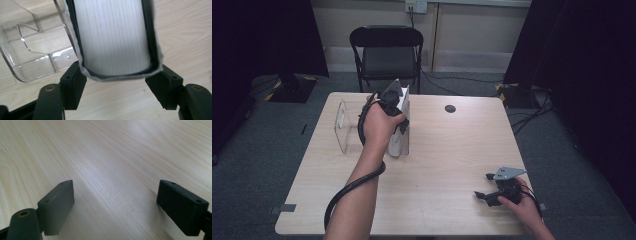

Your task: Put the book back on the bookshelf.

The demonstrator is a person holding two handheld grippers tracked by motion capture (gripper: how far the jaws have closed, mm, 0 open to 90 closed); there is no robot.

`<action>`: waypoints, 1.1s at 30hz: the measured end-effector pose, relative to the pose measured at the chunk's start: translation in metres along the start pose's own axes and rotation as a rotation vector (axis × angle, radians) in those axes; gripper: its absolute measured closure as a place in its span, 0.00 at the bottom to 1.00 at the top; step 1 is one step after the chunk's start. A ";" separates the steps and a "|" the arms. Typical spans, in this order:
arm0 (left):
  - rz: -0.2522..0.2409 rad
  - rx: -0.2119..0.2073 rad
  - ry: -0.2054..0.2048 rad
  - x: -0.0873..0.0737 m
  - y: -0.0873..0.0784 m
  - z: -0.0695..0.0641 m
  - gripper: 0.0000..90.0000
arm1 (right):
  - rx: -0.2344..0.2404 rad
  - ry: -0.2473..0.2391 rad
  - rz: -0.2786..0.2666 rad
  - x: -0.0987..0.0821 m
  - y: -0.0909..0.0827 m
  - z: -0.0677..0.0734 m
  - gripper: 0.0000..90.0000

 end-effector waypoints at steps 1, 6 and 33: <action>0.000 -0.001 0.010 -0.001 0.000 0.000 0.37 | 0.000 0.000 0.000 0.000 0.000 0.000 0.16; -0.002 -0.019 0.011 -0.005 -0.002 -0.001 0.37 | 0.000 0.000 0.000 0.000 0.000 0.000 0.16; -0.045 -0.090 0.096 -0.020 -0.001 -0.016 0.28 | 0.000 -0.001 0.000 0.000 0.000 0.000 0.16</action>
Point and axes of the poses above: each handheld gripper's, and its own axes: y roughly forward along the jaws, x roughly out of its top, z roughly to its left, the point moved 8 cm from there along y, roughly forward along the jaws, and after that the axes turned 4 degrees about y, right-handed, at the moved point
